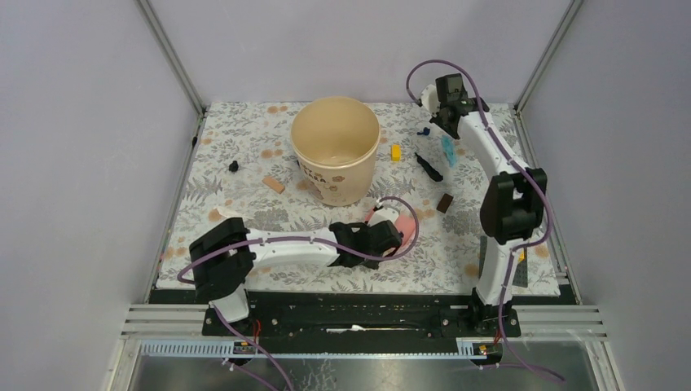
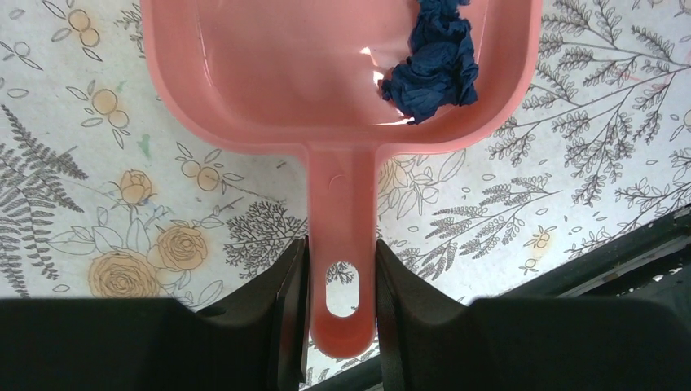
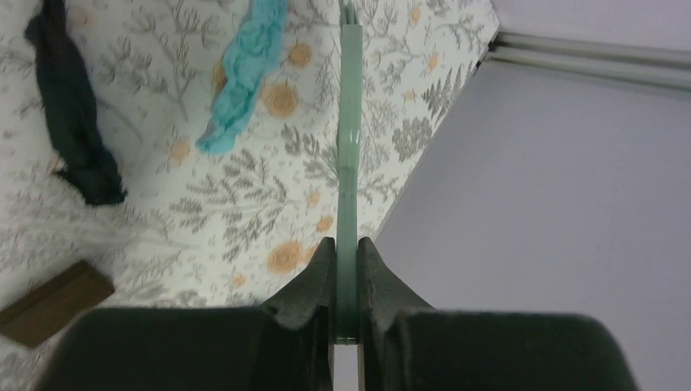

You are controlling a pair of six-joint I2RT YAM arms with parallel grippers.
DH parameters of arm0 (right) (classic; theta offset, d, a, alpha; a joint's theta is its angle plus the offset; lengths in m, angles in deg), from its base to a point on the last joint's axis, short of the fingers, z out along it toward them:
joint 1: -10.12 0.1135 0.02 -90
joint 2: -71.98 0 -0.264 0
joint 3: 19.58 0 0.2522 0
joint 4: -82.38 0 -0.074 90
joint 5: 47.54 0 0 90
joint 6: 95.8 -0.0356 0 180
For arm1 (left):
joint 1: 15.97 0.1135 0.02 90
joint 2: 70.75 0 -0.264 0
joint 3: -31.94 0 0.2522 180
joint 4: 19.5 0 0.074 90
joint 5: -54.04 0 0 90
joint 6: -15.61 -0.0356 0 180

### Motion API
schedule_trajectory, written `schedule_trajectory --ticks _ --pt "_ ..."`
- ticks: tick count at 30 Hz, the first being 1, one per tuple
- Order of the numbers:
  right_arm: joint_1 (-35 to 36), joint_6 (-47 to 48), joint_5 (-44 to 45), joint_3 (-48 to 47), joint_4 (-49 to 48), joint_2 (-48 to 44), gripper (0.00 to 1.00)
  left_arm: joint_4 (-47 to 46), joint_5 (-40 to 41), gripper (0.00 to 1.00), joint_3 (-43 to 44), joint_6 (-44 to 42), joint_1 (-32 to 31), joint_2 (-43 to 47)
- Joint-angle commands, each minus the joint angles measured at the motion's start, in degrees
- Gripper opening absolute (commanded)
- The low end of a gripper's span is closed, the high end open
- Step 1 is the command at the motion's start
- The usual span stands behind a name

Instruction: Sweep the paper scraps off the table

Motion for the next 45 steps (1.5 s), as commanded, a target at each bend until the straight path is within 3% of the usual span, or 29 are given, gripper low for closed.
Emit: schedule_trajectory --ticks 1,5,12,17,27,34,41,45 --pt "0.0 1.4 0.6 -8.5 -0.9 5.8 0.00 1.2 -3.5 0.00 5.1 -3.6 1.7 -1.3" --pt "0.8 -1.8 -7.3 -6.5 4.1 5.6 0.00 3.5 -4.3 0.00 8.3 -4.9 2.9 -4.6" --pt "5.4 -5.5 -16.1 10.4 5.8 -5.0 0.00 3.6 -8.2 0.00 11.2 -7.4 6.1 -8.6" --pt "8.3 -8.4 -24.8 17.4 9.5 -12.4 0.00 3.6 -9.6 0.00 14.0 -9.4 7.6 -11.6" --pt "9.5 -11.6 -43.6 13.3 25.1 -19.3 0.00 3.6 -9.4 0.00 17.4 -11.5 9.0 -14.9" --pt "5.5 -9.9 -41.3 4.0 32.4 -18.9 0.00 2.0 -8.3 0.00 11.8 -11.9 9.0 -9.5" --pt "1.9 -6.3 -28.9 -4.0 28.6 -15.3 0.00 0.1 -11.2 0.00 4.4 -11.8 8.9 -2.0" --pt "1.8 -4.3 -22.5 -3.7 22.0 -13.1 0.00 1.4 -13.4 0.00 1.7 -11.7 8.9 0.6"
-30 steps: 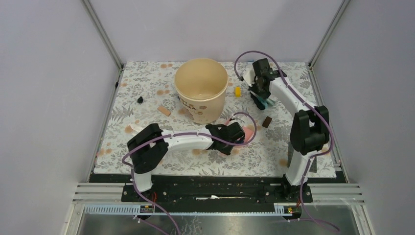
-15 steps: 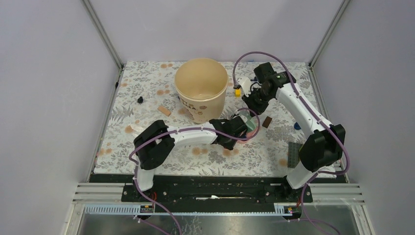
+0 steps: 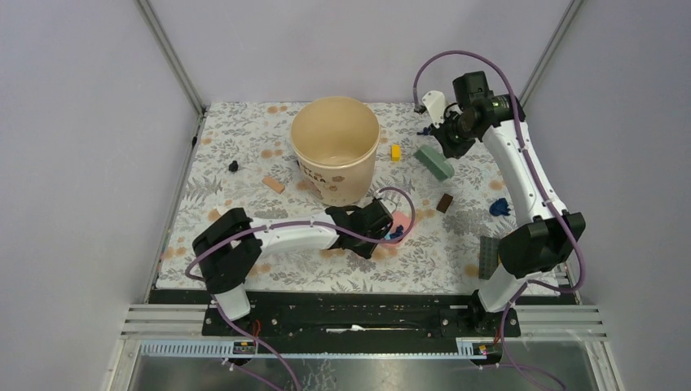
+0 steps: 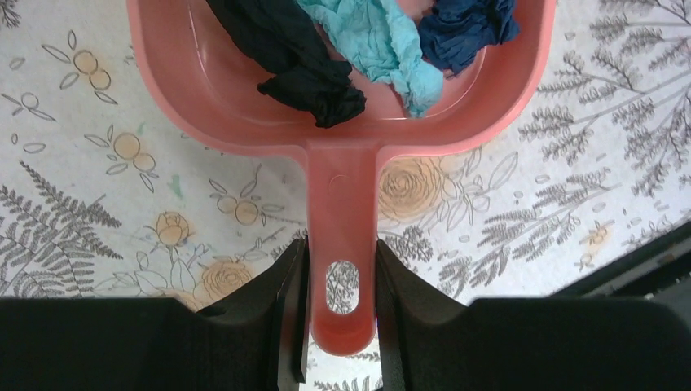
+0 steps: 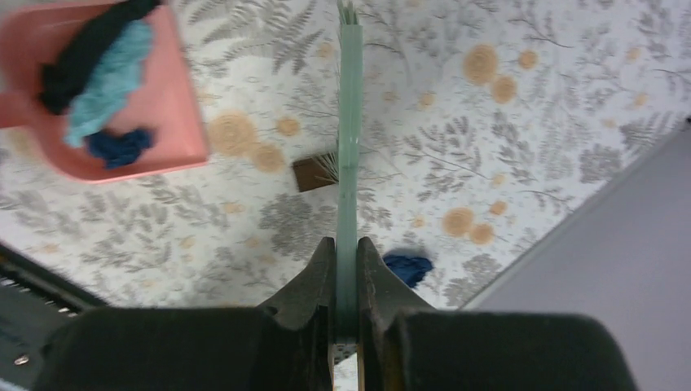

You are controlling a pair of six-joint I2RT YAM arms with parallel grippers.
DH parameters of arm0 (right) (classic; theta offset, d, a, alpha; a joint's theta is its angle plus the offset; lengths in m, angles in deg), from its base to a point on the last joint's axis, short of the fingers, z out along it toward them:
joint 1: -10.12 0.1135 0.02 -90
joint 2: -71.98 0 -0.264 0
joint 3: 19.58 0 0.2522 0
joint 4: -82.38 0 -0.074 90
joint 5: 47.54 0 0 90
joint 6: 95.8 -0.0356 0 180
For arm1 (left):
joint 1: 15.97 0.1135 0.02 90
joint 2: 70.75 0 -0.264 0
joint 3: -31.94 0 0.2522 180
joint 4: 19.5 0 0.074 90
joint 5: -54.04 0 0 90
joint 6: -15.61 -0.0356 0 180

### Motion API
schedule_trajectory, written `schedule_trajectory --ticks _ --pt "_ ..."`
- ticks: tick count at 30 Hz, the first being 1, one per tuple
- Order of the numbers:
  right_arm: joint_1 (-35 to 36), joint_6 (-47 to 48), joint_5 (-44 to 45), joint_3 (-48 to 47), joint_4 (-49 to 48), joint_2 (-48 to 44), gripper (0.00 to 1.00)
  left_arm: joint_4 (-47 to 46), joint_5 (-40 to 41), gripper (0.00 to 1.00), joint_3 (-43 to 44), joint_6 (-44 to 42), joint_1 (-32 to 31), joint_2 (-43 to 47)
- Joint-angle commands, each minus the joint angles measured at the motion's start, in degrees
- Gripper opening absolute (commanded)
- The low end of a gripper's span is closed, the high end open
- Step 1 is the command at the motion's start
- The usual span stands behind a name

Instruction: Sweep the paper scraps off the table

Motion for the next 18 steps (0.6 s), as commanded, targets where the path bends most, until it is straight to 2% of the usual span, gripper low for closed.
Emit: schedule_trajectory --ticks 1,3,4,7,14,18 --pt "0.1 3.7 11.2 0.1 -10.1 3.1 0.00 0.2 -3.1 0.00 -1.9 -0.4 0.1 4.8" --pt "0.1 5.8 17.8 4.0 -18.9 3.2 0.00 1.4 -3.7 0.00 -2.3 -0.6 -0.1 5.3" --pt "0.1 7.7 20.8 6.6 -27.5 3.1 0.00 1.8 -4.0 0.00 -2.3 -0.7 -0.2 5.7" --pt "0.1 13.6 24.3 12.5 -43.1 3.7 0.00 2.2 -4.3 0.00 -2.8 -0.7 -0.8 6.6" --pt "0.2 18.8 25.0 8.5 -58.1 14.3 0.00 2.8 -4.4 0.00 -3.1 0.3 -2.3 6.8" --pt "0.4 22.2 24.6 2.9 -58.1 22.0 0.00 3.0 -4.5 0.00 -3.6 1.9 -2.8 6.6"
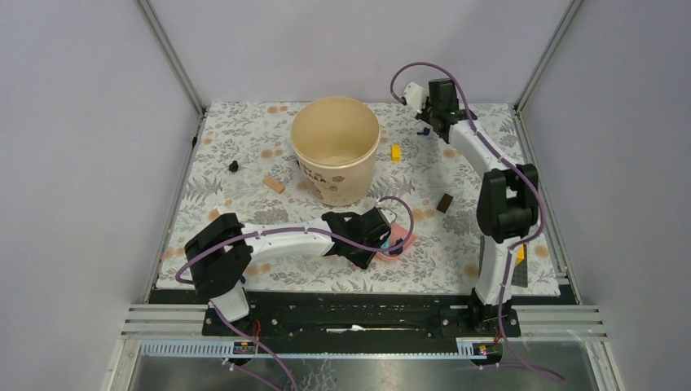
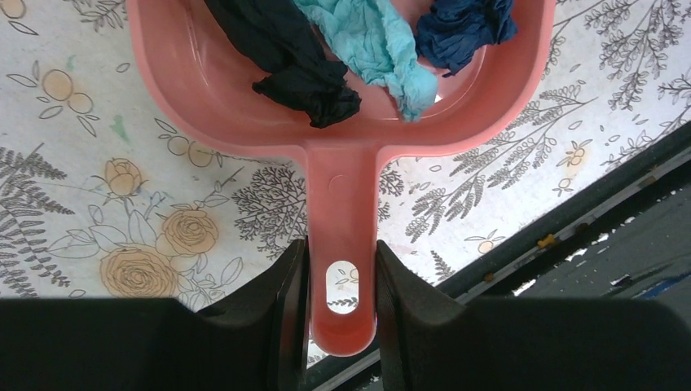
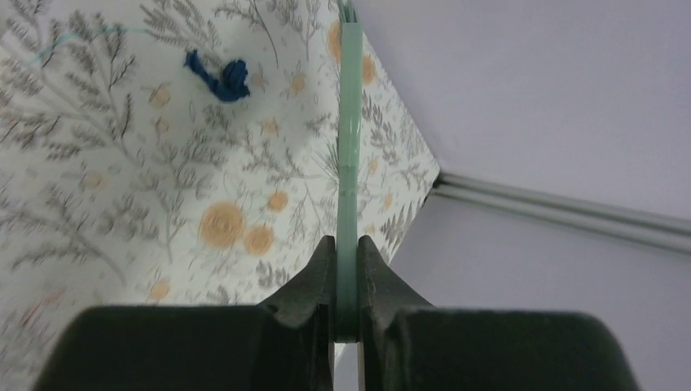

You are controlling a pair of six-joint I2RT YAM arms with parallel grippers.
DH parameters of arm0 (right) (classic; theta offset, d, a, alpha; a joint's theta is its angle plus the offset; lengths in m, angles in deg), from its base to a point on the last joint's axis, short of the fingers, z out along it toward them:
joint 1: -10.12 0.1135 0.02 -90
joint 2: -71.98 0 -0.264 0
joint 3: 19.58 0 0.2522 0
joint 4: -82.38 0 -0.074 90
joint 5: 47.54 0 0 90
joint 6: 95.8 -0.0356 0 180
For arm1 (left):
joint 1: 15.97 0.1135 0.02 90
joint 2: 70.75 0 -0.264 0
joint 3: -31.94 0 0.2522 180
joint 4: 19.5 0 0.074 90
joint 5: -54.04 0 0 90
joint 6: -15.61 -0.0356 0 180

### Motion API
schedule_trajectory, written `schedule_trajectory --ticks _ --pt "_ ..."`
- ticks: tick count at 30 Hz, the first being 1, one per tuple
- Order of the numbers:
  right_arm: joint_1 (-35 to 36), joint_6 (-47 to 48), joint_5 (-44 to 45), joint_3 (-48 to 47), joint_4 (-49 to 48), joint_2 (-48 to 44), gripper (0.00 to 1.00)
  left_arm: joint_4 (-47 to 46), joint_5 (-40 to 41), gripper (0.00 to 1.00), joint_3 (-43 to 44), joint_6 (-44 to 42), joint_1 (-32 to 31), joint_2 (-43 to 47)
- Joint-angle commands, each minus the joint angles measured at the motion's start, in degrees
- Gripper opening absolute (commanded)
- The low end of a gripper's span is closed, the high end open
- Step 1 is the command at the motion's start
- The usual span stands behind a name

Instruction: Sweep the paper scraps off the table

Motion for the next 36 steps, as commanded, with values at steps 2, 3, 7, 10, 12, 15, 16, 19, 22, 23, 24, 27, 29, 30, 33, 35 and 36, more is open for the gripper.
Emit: schedule_trajectory --ticks 2,3,7,10,12,15,16,19,22,23,24,27,29,30,33,35,36 --pt "0.4 6.8 0.1 -8.8 -5.2 7.8 0.00 -0.4 -0.7 0.00 -0.9 2.3 -0.5 2.0" --pt "0.4 7.1 -1.1 -9.4 -3.8 8.6 0.00 -0.5 -0.6 0.00 -1.0 2.6 -0.5 1.9" --pt "0.7 2.1 -9.1 -12.2 7.0 9.1 0.00 -0.5 0.2 0.00 -1.3 3.1 -0.5 1.2" --pt "1.7 2.1 -10.9 -9.0 14.0 6.3 0.00 -0.4 0.6 0.00 -0.7 3.2 -0.5 0.5" --pt "2.6 3.1 -11.6 -5.4 18.0 2.8 0.00 -0.5 0.6 0.00 -0.1 3.0 -0.5 -0.1" --pt "3.2 2.1 -16.6 -2.7 26.6 -1.6 0.00 -0.3 0.6 0.00 1.0 2.4 -0.4 -1.2" --pt "3.6 1.3 -18.7 -2.0 29.3 -2.9 0.00 0.0 0.8 0.00 1.3 2.2 -0.2 -1.5" --pt "4.6 -1.0 -23.3 1.3 35.4 -7.1 0.00 0.6 0.6 0.00 2.6 2.1 0.5 -2.6" --pt "5.8 -3.1 -27.3 5.7 38.6 -11.7 0.00 0.8 0.1 0.00 3.7 1.7 1.0 -4.1" --pt "6.2 -3.8 -28.7 7.3 39.3 -13.3 0.00 0.8 0.1 0.00 4.2 1.6 1.1 -4.6" --pt "6.7 -4.6 -30.3 9.1 40.0 -14.9 0.00 0.8 0.2 0.00 4.6 1.5 1.3 -5.1" --pt "8.0 -6.4 -34.4 12.7 41.8 -19.0 0.00 0.8 0.3 0.00 6.4 1.4 1.5 -6.9" --pt "8.4 -7.5 -37.9 14.0 43.5 -21.2 0.00 0.8 0.2 0.00 7.6 1.2 1.6 -8.1" --pt "8.6 -8.5 -39.3 14.3 44.2 -22.0 0.00 0.8 0.3 0.00 8.2 1.1 1.7 -8.6" --pt "8.5 -11.1 -42.3 13.6 47.0 -23.8 0.00 0.7 0.3 0.00 9.4 1.0 1.6 -9.8" --pt "8.5 -12.7 -43.1 12.4 48.6 -24.8 0.00 0.6 0.5 0.00 9.6 1.0 1.6 -10.0" --pt "8.5 -14.0 -42.0 11.9 48.4 -25.2 0.00 0.6 0.6 0.00 9.6 1.1 1.6 -10.0"
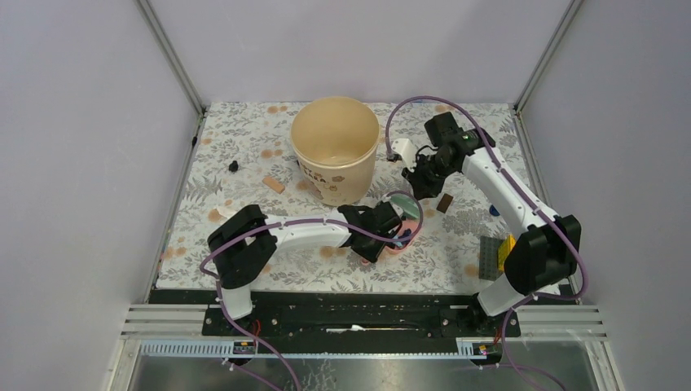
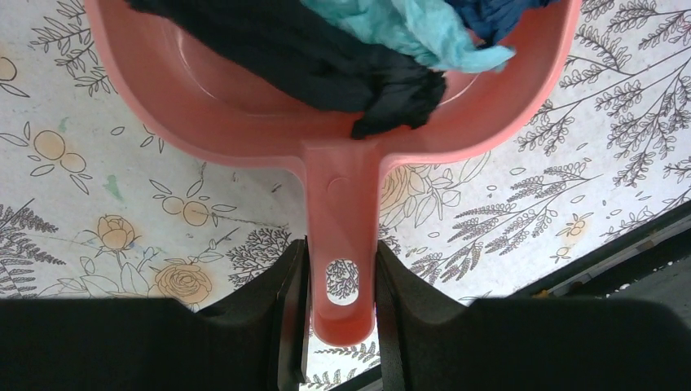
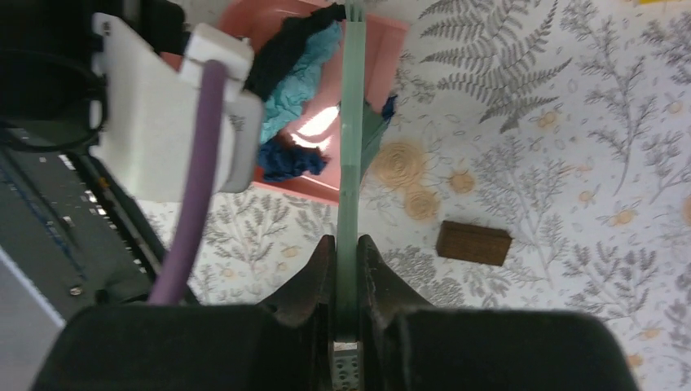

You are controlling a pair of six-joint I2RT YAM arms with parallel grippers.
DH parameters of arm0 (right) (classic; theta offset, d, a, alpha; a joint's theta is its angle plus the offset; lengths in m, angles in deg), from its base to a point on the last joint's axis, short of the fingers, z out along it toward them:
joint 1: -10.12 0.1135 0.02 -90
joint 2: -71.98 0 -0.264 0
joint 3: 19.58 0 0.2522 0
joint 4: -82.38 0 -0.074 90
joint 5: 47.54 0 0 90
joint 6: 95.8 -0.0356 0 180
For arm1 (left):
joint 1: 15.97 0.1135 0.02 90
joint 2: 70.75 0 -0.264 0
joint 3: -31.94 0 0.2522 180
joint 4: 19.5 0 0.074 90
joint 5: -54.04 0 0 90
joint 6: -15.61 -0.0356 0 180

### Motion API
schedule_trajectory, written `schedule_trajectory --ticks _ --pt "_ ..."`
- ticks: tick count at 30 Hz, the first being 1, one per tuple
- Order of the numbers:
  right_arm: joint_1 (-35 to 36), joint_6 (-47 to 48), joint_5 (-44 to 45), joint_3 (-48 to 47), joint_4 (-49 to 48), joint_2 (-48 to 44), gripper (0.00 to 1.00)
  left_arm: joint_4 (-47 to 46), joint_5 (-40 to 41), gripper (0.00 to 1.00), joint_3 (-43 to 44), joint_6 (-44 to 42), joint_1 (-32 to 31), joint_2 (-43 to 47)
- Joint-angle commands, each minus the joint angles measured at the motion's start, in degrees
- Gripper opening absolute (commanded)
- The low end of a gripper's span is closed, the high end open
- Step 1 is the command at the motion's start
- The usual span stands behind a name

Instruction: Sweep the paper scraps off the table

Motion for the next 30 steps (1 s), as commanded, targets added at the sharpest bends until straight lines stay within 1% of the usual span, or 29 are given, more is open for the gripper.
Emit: schedule_trajectory --ticks 1,3,7,13,17,21,24,27,28,30 --pt "0.4 -7.7 -3.1 -2.3 5.7 -3.3 0.00 -1.0 0.7 0.00 2.0 -0.6 0.3 -1.2" --pt "-0.3 -9.9 2.3 -3.8 4.3 -3.3 0.00 -1.8 1.0 0.00 1.2 -0.5 0.2 -0.5" --pt "-4.4 -11.7 2.6 -9.4 4.6 -2.6 0.00 -2.0 0.8 0.00 0.3 -0.4 0.2 0.5" --pt "-5.2 -13.0 4.9 -13.5 4.6 -3.1 0.00 -2.9 1.4 0.00 -1.4 -0.7 0.0 3.9" --pt "-5.6 -14.4 3.9 -14.3 5.0 -4.9 0.00 -4.4 2.3 0.00 -3.1 -1.4 -0.2 5.5" --pt "-5.5 -15.4 1.2 -16.3 8.4 -6.3 0.00 -4.0 1.8 0.00 -2.9 -1.4 -0.2 4.8" --pt "-5.7 -16.4 -3.4 -17.0 10.8 -7.4 0.00 -4.3 1.9 0.00 -2.6 -0.9 -0.3 4.6" --pt "-5.6 -19.0 -7.1 -13.2 10.6 -7.6 0.00 -6.2 2.4 0.00 -2.6 -1.7 -0.5 5.0" --pt "-5.7 -19.5 -7.0 -12.0 10.6 -6.9 0.00 -6.7 3.1 0.00 -2.6 -1.8 -0.7 5.2" --pt "-5.7 -20.4 -3.5 -10.2 10.7 -5.1 0.00 -7.9 4.7 0.00 -2.7 -2.0 -1.1 5.8"
